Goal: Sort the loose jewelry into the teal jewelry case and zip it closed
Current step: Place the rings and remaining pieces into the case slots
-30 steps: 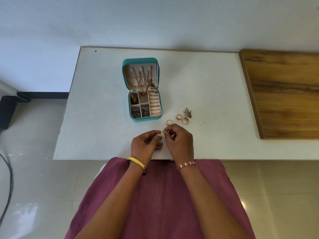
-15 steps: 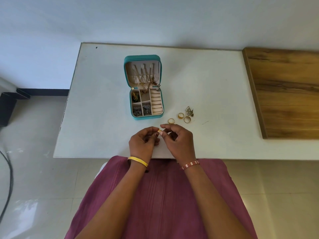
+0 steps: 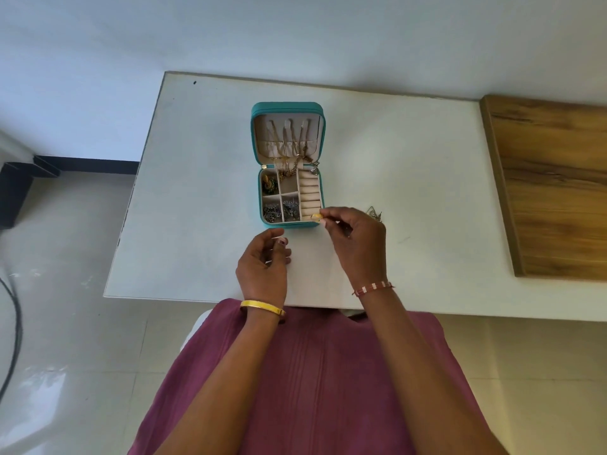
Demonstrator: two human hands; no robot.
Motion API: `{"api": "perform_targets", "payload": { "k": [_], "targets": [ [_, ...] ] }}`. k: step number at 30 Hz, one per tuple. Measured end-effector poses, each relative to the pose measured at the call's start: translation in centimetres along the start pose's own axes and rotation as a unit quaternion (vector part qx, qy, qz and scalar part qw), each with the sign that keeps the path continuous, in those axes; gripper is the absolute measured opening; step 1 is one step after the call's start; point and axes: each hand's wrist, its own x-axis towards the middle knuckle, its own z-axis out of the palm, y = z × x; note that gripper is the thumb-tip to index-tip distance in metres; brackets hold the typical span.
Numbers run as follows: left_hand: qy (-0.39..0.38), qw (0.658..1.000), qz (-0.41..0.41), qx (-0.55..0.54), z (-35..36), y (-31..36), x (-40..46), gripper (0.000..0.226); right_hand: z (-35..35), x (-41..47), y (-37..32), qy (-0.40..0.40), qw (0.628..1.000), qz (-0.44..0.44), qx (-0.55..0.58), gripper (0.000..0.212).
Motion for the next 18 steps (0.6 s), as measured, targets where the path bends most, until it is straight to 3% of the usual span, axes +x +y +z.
{"api": "perform_targets", "payload": {
  "k": [7,18],
  "targets": [
    [0.018,0.999,-0.033,-0.031,-0.1,0.0,0.4,0.019,0.9,2.3,0.2,-0.024,0.981,-0.096,-0.166,0.018],
    [-0.018,0.998,-0.044,-0.042,0.2,0.4,0.1,0.019,0.9,2.8,-0.1,-0.061,0.928,-0.211,-0.301,0.021]
  ]
}}
